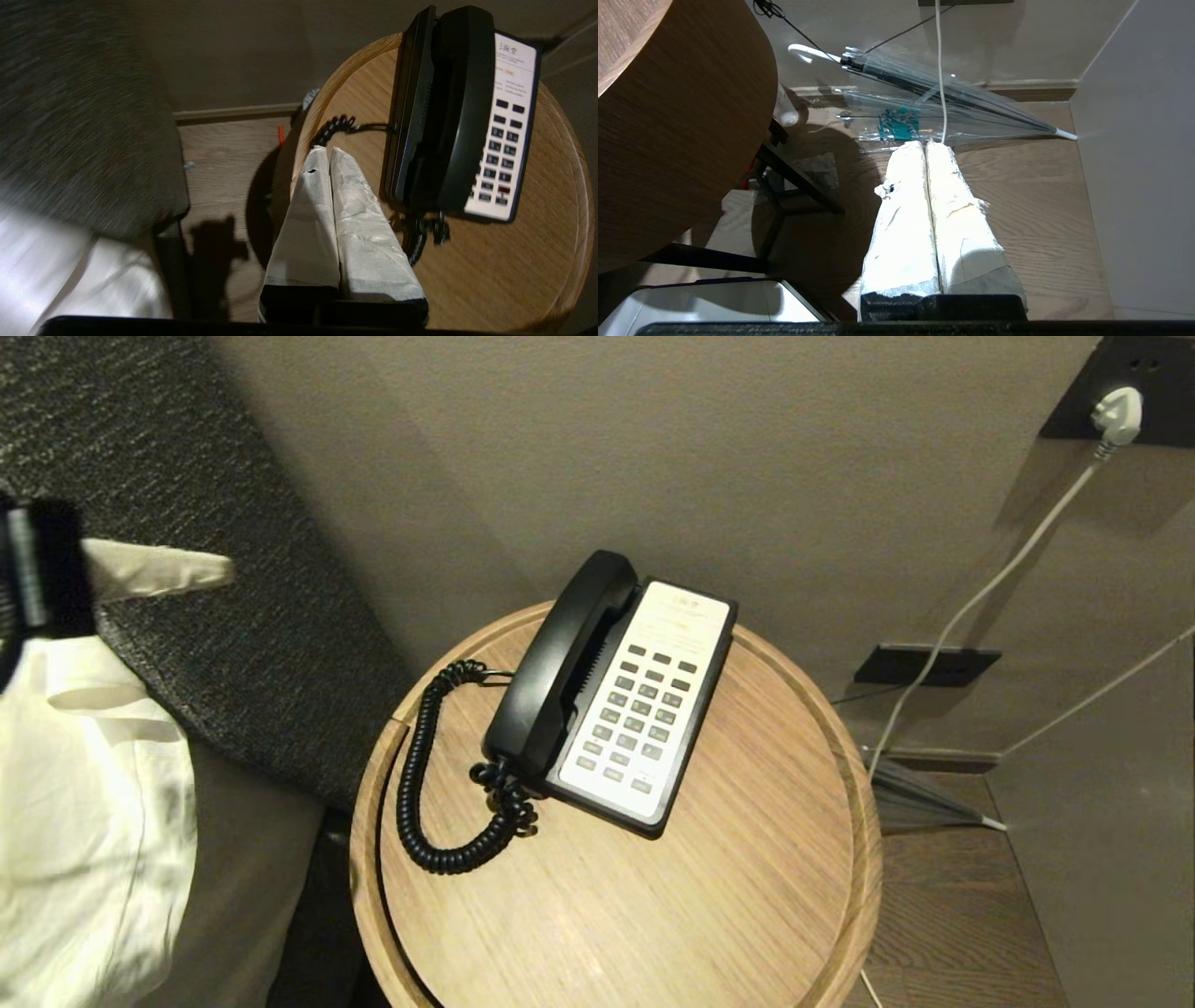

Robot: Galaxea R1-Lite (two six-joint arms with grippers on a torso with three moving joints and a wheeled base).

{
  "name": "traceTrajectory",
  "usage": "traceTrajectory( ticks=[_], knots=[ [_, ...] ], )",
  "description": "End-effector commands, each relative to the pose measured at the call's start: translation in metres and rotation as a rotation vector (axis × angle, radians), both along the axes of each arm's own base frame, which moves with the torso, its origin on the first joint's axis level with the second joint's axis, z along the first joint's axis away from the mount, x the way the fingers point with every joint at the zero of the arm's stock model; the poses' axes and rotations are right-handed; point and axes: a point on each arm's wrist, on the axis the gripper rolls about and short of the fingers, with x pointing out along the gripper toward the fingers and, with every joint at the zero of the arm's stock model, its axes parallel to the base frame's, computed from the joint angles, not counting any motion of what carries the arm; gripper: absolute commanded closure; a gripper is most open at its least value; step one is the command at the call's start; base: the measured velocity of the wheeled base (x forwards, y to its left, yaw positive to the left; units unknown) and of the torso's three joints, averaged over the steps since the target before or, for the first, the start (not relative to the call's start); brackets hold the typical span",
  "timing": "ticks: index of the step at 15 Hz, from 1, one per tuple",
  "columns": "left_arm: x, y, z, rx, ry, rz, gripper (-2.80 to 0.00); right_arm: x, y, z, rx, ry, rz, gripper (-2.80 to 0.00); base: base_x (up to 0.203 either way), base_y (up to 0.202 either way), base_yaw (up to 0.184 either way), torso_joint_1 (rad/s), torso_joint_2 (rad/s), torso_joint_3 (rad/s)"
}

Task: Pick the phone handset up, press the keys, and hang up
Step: Pick up the desk phone handset

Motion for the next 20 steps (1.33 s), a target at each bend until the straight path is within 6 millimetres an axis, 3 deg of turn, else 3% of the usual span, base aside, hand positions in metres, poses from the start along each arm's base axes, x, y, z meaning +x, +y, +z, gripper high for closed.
traceTrajectory(
  ticks=[1, 3, 5, 9, 10, 20],
  knots=[
    [0.077, -0.055, -0.027, 0.068, 0.159, -0.080, 0.00, 0.000, 0.000, 0.000, 0.000, 0.000, 0.000, 0.00, 0.000, 0.000, 0.000, 0.000, 0.00, 0.000],
    [0.083, -0.081, -0.030, 0.095, 0.169, -0.106, 0.00, 0.000, 0.000, 0.000, 0.000, -0.001, 0.000, 0.00, 0.000, 0.000, 0.000, 0.000, 0.00, 0.000],
    [0.079, -0.094, -0.028, 0.105, 0.159, -0.129, 0.00, 0.000, 0.000, 0.000, 0.000, -0.001, 0.000, 0.00, 0.000, 0.000, 0.000, 0.000, 0.00, 0.000],
    [0.072, -0.094, -0.021, 0.111, 0.133, -0.118, 0.00, 0.000, 0.000, 0.000, 0.000, 0.000, 0.000, 0.00, 0.000, 0.000, 0.000, 0.000, 0.00, 0.000],
    [0.070, -0.097, -0.021, 0.121, 0.128, -0.120, -2.80, 0.000, 0.000, 0.000, 0.000, -0.001, 0.000, 0.00, 0.000, 0.000, 0.000, 0.000, 0.00, 0.000],
    [0.042, -0.129, -0.013, 0.257, 0.050, -0.150, -2.80, 0.000, 0.000, 0.000, 0.000, -0.001, 0.000, 0.00, 0.000, 0.000, 0.000, 0.000, 0.00, 0.000]
  ],
)
